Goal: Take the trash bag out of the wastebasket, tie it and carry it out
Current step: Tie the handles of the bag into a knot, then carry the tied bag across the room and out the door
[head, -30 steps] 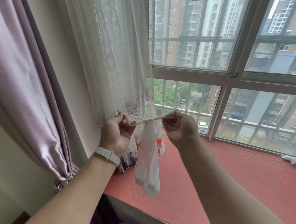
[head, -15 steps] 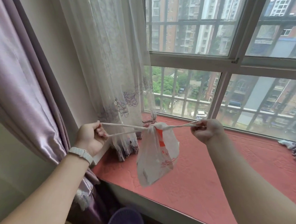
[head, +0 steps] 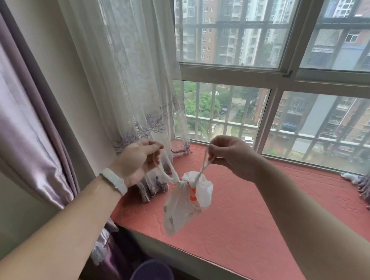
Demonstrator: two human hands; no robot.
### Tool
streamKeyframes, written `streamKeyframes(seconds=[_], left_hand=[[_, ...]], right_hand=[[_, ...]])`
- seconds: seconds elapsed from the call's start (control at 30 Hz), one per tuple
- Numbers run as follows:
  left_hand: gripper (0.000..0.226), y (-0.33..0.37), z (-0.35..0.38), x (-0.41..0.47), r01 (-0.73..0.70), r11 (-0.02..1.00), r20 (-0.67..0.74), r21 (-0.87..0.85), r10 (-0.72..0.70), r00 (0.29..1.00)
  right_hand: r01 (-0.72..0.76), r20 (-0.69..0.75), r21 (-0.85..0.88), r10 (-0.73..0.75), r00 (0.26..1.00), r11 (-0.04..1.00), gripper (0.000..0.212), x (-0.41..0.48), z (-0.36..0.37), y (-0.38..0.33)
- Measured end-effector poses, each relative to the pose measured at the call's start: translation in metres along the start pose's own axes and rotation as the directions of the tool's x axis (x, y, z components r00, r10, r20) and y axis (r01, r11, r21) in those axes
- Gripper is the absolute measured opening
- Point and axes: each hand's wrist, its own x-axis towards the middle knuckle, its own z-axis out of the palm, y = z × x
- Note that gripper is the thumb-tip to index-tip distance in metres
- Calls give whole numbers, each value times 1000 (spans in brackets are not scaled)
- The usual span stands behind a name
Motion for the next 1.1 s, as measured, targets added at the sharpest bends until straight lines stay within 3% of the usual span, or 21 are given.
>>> streamKeyframes(seconds=[0.13, 0.23, 0.37, 0.5, 0.63, 0.8, 0.9, 1.1], left_hand=[[10, 8, 61, 1, -65, 964, 181, 259, 18, 983], [16, 10, 90, -1, -109, 962, 178, 250, 65, 982], [38, 7, 106, -2, -119, 959, 209, 258, 65, 976], [19, -1, 130, -3, -101, 957, 226, 271, 39, 973], [14, -12, 156, 3, -81, 961, 226, 263, 20, 974], [19, -27, 193, 12, -121, 949, 291, 290, 32, 956], [17, -31, 213, 16, -171, 942, 433, 290, 31, 901], [13, -27, 259, 14, -254, 940, 690, 229, 28, 724]], right_hand=[[171, 67, -416, -158, 985, 893, 8, 6, 25, -36], [219, 6, -545, -257, 966, 810, 9, 9, 22, -48], [208, -52, -541, -279, 959, 815, 14, 7, 0, -48], [216, -62, -449, -271, 960, 867, 17, -1, -22, -35], [191, -88, -386, -242, 966, 902, 11, -18, -52, -7], [46, -65, -608, -107, 992, 792, 63, -56, -84, 67], [-33, -97, -679, -46, 994, 733, 83, -80, -90, 110], [-137, -382, -675, -185, 905, 725, 90, -109, -86, 135]])
